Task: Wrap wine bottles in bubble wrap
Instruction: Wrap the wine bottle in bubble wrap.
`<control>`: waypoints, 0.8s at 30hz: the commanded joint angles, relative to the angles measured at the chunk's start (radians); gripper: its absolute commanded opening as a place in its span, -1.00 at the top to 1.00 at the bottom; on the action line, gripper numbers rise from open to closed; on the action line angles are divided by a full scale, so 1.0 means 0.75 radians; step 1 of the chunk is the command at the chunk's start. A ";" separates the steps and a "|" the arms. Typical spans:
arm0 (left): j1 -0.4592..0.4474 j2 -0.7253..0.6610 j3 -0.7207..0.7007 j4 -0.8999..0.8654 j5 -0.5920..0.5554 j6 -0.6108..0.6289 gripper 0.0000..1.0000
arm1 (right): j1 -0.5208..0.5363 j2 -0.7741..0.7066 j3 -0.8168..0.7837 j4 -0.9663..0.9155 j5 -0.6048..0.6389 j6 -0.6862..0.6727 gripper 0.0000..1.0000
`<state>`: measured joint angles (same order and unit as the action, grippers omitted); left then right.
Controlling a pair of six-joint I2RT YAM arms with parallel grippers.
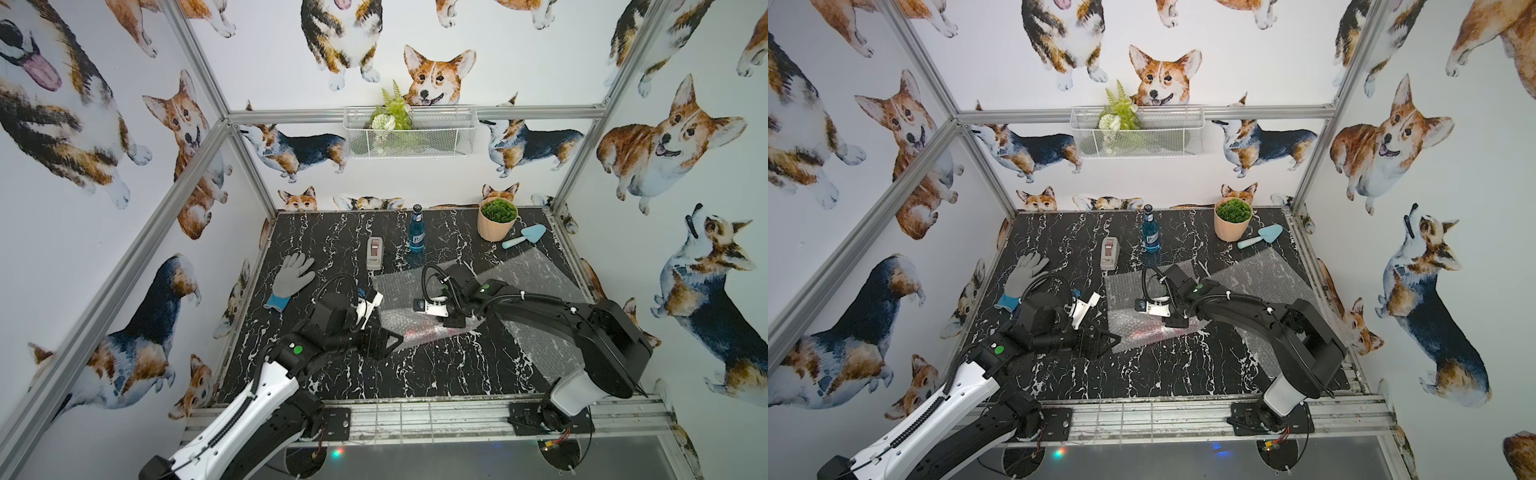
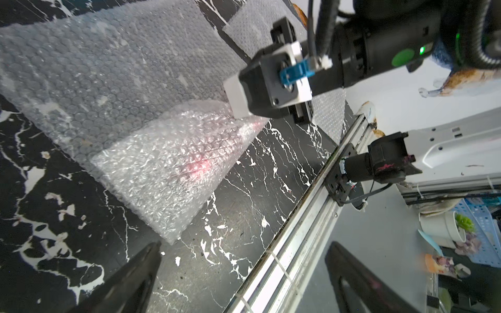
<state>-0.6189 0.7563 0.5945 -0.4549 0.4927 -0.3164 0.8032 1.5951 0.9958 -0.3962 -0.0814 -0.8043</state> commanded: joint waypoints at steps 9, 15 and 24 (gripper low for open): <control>-0.316 0.200 -0.009 0.329 -0.152 0.365 -0.87 | -0.067 0.065 -0.004 0.021 -0.134 0.036 0.33; -0.420 0.421 0.041 0.412 -0.242 0.479 -0.80 | -0.102 0.118 0.012 0.027 -0.189 0.066 0.24; -0.424 0.615 0.017 0.598 -0.239 0.593 -0.71 | -0.149 0.170 0.040 0.021 -0.238 0.066 0.24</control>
<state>-0.9363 1.1664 0.5991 -0.1020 0.2932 0.0605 0.6937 1.7107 1.0145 -0.3447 -0.2211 -0.7536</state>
